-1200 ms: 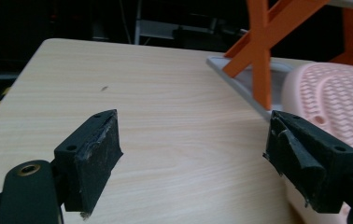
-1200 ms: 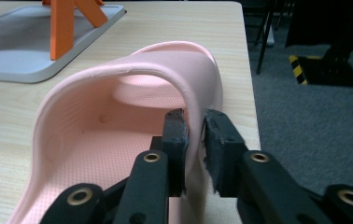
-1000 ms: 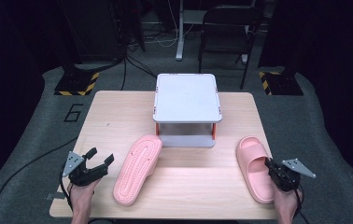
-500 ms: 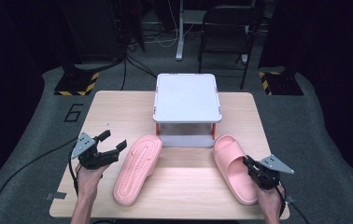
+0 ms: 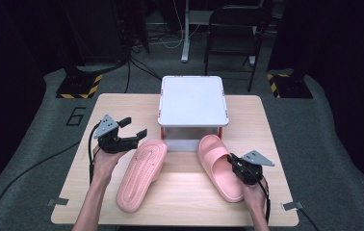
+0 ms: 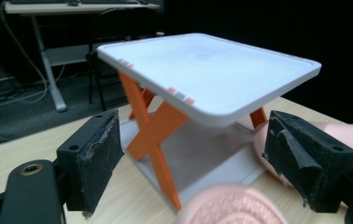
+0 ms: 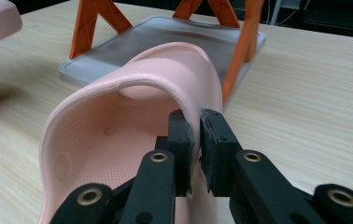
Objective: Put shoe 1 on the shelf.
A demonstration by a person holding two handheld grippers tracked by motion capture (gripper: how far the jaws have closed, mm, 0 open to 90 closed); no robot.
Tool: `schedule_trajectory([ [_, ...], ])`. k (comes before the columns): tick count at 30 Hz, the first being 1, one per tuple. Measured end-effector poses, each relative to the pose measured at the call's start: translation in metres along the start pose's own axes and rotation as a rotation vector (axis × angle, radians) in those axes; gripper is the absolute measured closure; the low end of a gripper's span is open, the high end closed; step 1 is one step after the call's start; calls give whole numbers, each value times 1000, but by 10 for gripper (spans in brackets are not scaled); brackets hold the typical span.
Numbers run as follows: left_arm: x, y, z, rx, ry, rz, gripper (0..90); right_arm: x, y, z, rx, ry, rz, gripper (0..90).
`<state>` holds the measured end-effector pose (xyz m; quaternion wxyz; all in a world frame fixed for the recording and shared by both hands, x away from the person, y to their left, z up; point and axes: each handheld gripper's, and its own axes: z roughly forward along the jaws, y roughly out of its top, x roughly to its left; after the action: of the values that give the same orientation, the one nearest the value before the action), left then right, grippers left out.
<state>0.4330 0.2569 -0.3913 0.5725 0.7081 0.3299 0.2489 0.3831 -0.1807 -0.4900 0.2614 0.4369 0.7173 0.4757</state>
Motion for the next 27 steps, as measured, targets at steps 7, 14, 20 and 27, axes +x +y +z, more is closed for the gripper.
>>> schedule_trajectory([
  [7, -3, 10, 36, 71, -37, 22, 214, 10, 15, 30, -15, 19, 38, 827],
  [14, -17, 20, 70, 93, -41, 63, 263, 23, 21, 61, 12, 16, 42, 827],
  [20, -21, 19, 87, 130, -47, 60, 315, 32, 26, 84, 24, 4, 84, 830],
  [27, -22, 19, 92, 137, -46, 33, 327, 46, 35, 106, 21, -24, 97, 830],
])
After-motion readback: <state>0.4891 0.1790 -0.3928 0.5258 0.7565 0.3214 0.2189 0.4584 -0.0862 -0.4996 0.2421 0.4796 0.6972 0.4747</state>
